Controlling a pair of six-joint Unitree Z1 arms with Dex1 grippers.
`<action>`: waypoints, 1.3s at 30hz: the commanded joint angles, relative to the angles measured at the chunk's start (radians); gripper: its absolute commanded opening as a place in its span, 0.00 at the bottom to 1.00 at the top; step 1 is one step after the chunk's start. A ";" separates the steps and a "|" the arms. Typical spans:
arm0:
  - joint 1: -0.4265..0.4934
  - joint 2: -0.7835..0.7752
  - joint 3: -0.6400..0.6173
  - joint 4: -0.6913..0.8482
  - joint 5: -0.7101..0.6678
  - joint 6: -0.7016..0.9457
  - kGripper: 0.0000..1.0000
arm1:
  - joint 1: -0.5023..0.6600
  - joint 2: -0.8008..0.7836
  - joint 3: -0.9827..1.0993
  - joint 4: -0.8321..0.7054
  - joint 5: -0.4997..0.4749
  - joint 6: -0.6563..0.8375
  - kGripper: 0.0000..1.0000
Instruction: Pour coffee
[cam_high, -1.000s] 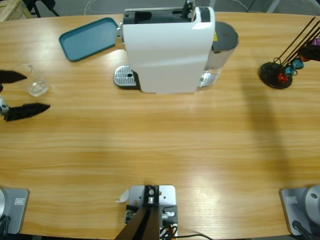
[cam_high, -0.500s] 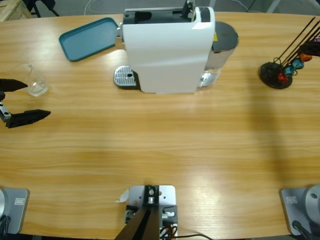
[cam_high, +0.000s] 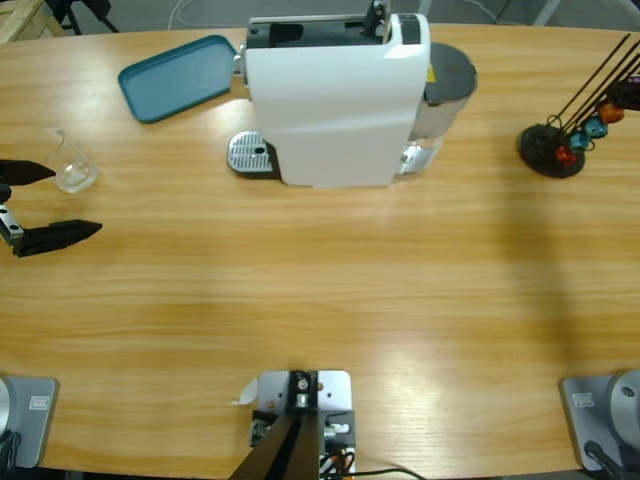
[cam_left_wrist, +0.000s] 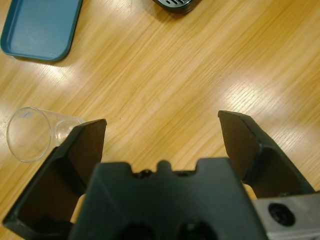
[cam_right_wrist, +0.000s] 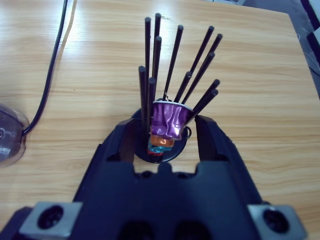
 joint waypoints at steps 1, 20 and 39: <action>-0.008 -0.010 0.043 -0.017 0.020 -0.016 0.97 | -0.019 0.015 0.032 -0.006 -0.035 -0.007 0.36; -0.008 -0.013 0.048 -0.017 0.023 -0.031 0.97 | -0.020 0.002 0.031 -0.012 -0.035 -0.013 0.10; -0.008 -0.023 0.064 -0.040 0.023 -0.038 0.97 | 0.009 -0.103 -0.201 0.187 -0.089 -0.005 0.09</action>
